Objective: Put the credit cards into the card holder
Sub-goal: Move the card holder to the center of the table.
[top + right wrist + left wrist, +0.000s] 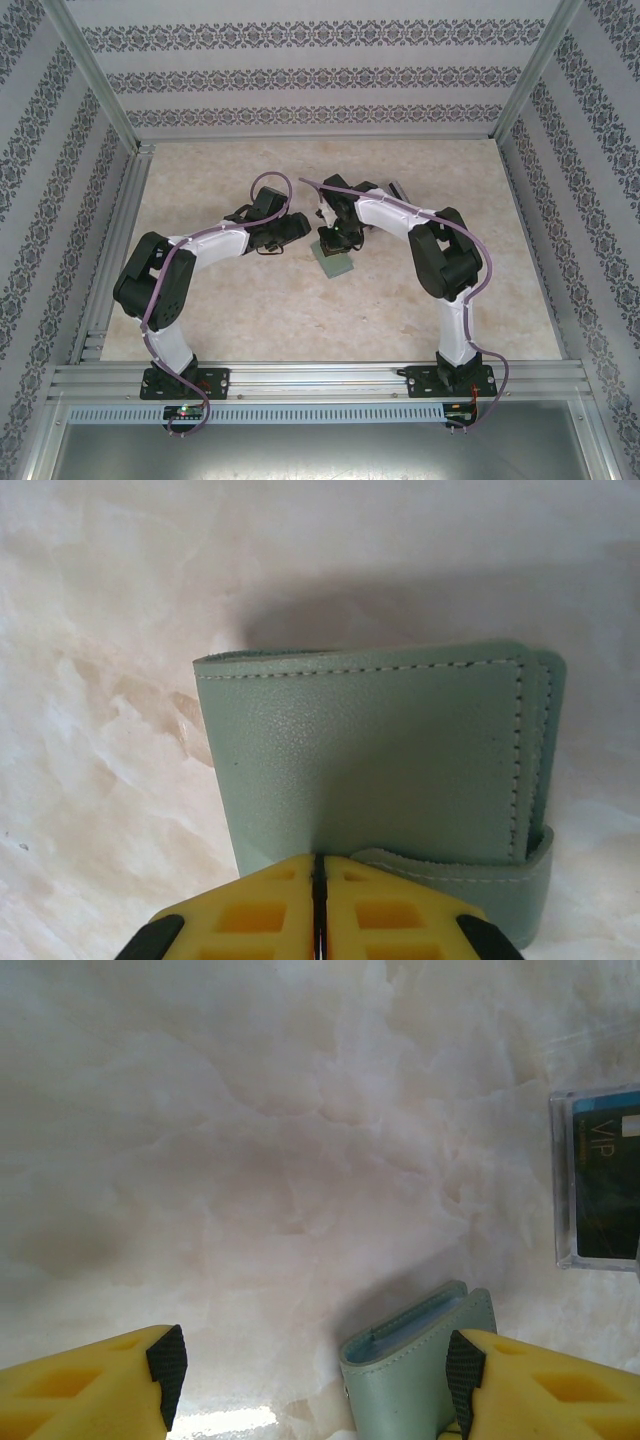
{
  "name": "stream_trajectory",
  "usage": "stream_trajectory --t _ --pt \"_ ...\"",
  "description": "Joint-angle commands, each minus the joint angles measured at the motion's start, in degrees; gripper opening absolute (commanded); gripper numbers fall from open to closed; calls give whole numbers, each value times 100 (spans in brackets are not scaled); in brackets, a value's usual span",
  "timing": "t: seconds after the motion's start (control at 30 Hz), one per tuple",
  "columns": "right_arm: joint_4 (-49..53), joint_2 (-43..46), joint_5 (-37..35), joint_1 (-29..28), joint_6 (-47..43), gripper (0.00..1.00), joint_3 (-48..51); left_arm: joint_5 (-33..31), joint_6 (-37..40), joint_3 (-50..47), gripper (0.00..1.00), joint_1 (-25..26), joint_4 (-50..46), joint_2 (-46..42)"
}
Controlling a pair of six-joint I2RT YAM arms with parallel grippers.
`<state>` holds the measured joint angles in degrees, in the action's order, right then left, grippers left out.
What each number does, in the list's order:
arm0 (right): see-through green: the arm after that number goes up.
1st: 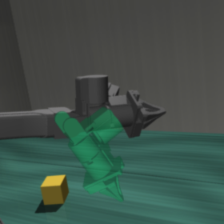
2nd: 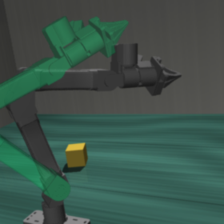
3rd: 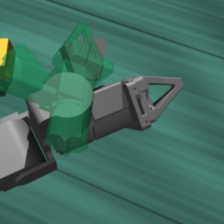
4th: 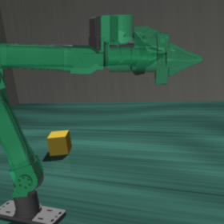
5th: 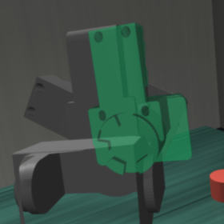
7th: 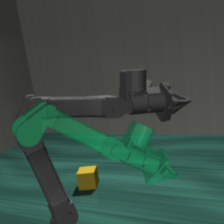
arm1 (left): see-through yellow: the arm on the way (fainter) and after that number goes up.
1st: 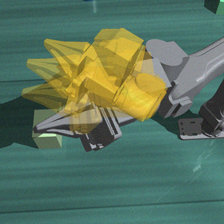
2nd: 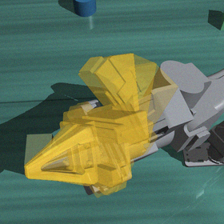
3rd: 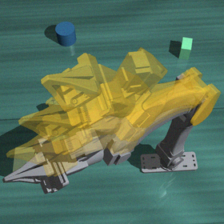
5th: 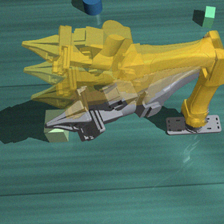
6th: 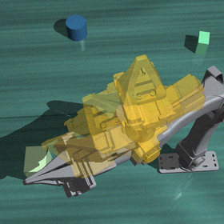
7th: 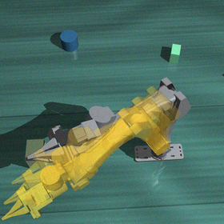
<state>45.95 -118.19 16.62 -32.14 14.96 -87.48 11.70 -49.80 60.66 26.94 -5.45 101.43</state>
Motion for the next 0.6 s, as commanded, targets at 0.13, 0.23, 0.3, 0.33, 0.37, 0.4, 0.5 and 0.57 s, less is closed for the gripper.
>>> stream_trajectory --t 0.13,0.23,0.3,0.33,0.37,0.4,0.5,0.57 --pt "-252 -544 -845 307 -204 12 -322 -168 75 112 72 -28 -148 -121" --pt "-285 -633 -811 383 -261 12 -603 -216 141 160 72 -56 -223 -164" --pt "-444 -640 -827 406 -284 12 -709 -263 189 171 72 -93 -273 -202" --pt "-472 -662 -820 419 -288 13 -787 -286 209 160 72 -121 -283 -234" --pt "-466 -702 -787 428 -313 13 -895 -309 233 142 72 -149 -291 -274" --pt "-465 -727 -771 441 -335 13 -996 -330 256 124 73 -189 -296 -308" --pt "-549 -644 -687 456 -437 15 -1134 -411 348 79 73 -311 -359 -464" --pt "-617 -498 -688 471 -521 15 -1155 -511 426 38 73 -407 -405 -585"
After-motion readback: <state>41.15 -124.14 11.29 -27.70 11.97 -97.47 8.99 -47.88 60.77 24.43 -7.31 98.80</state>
